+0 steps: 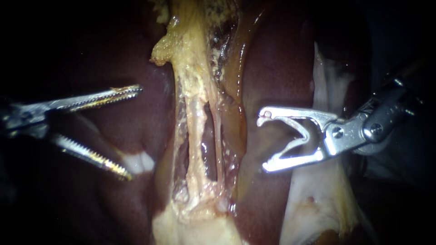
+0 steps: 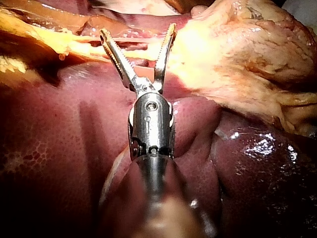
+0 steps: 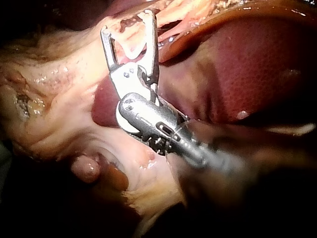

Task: Grabbing gallbladder

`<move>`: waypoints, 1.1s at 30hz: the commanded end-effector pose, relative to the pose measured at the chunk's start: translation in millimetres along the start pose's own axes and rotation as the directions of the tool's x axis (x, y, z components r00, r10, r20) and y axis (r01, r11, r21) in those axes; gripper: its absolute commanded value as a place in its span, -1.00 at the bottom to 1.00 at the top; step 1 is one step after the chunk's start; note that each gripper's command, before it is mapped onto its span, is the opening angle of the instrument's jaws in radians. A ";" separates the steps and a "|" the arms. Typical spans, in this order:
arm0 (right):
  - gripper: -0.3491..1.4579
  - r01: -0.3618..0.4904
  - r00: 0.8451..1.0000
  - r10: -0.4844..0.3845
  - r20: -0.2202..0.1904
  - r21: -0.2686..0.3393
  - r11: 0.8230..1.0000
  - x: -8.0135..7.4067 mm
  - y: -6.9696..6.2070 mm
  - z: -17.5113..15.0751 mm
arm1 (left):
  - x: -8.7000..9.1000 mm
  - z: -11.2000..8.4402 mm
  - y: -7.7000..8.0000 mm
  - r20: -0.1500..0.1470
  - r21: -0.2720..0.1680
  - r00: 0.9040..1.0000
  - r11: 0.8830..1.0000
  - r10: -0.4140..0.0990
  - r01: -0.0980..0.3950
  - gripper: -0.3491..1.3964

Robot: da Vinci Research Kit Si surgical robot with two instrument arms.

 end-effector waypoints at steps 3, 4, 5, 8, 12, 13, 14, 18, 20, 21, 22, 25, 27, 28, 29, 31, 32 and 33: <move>0.05 0.000 1.000 0.000 0.000 0.000 1.000 0.0 0.0 0.0 | 0.1 0.0 -0.1 -0.002 0.003 1.000 1.000 0.007 -0.007 0.63; 0.05 0.000 1.000 0.000 0.000 0.000 1.000 0.0 0.0 0.0 | 0.2 0.0 -0.1 -0.005 0.005 1.000 1.000 0.007 -0.007 0.63; 0.05 0.000 1.000 0.000 0.000 0.000 1.000 0.0 0.0 0.0 | 0.2 0.0 -0.1 -0.004 0.005 1.000 1.000 0.007 -0.007 0.63; 0.05 0.000 1.000 0.000 0.000 0.000 1.000 0.0 0.0 0.0 | 0.3 0.0 0.0 -0.007 0.008 1.000 1.000 0.002 -0.002 0.63; 0.05 0.000 1.000 0.000 0.000 0.000 1.000 0.0 0.0 0.0 | 0.7 -0.2 0.5 -0.009 0.013 1.000 1.000 -0.004 0.004 0.63; 0.05 0.000 1.000 0.000 0.000 0.000 1.000 0.0 0.0 0.0 | 0.7 -0.2 0.6 -0.011 0.006 1.000 1.000 -0.010 0.010 0.63; 0.05 0.000 1.000 0.000 0.000 0.000 1.000 0.0 0.0 0.0 | 0.6 -0.3 0.8 -0.013 -0.005 1.000 1.000 -0.023 0.023 0.63; 0.05 -0.001 1.000 0.001 0.000 -0.001 1.000 0.0 0.1 0.1 | -0.5 -0.3 1.8 -0.018 -0.063 0.995 0.993 -0.097 0.095 0.63; 0.05 -0.001 1.000 0.001 0.000 -0.001 1.000 0.0 0.1 0.2 | -0.9 -0.2 2.7 -0.012 -0.096 0.990 0.985 -0.144 0.142 0.63; 0.05 -0.001 1.000 0.001 0.000 -0.002 1.000 0.0 0.1 0.2 | -1.1 0.0 3.1 -0.007 -0.105 0.984 0.979 -0.175 0.174 0.63; 0.05 -0.001 1.000 0.001 0.000 -0.002 1.000 0.0 0.1 0.2 | -1.2 0.1 3.5 0.002 -0.120 0.977 0.970 -0.212 0.211 0.63; 0.05 -0.001 1.000 0.001 0.001 -0.002 1.000 0.0 0.1 0.2 | -1.1 0.9 5.0 0.040 -0.157 0.939 0.926 -0.342 0.344 0.61; 0.05 0.000 1.000 0.000 0.001 -0.002 1.000 0.0 0.1 0.2 | -1.0 1.6 5.7 0.053 -0.167 0.918 0.903 -0.394 0.397 0.60; 0.05 0.000 1.000 0.000 0.001 -0.002 1.000 -0.1 0.1 0.2 | -0.9 2.1 6.2 0.061 -0.172 0.907 0.891 -0.416 0.420 0.58; 0.05 0.000 1.000 0.000 0.001 -0.002 1.000 -0.1 0.1 0.1 | -0.9 2.5 6.6 0.070 -0.174 0.894 0.877 -0.443 0.449 0.56; 0.05 0.000 1.000 0.000 0.001 -0.001 1.000 -0.2 0.1 0.1 | -0.7 3.3 7.3 0.088 -0.175 0.864 0.846 -0.495 0.503 0.56; 0.05 0.000 1.000 0.000 0.001 -0.002 1.000 -0.2 0.2 0.1 | -0.5 3.7 7.8 0.099 -0.176 0.860 0.842 -0.500 0.510 0.56; 0.05 0.000 1.000 0.000 0.001 -0.002 1.000 -0.2 0.2 0.0 | -0.4 4.0 8.2 0.105 -0.176 0.851 0.832 -0.515 0.526 0.56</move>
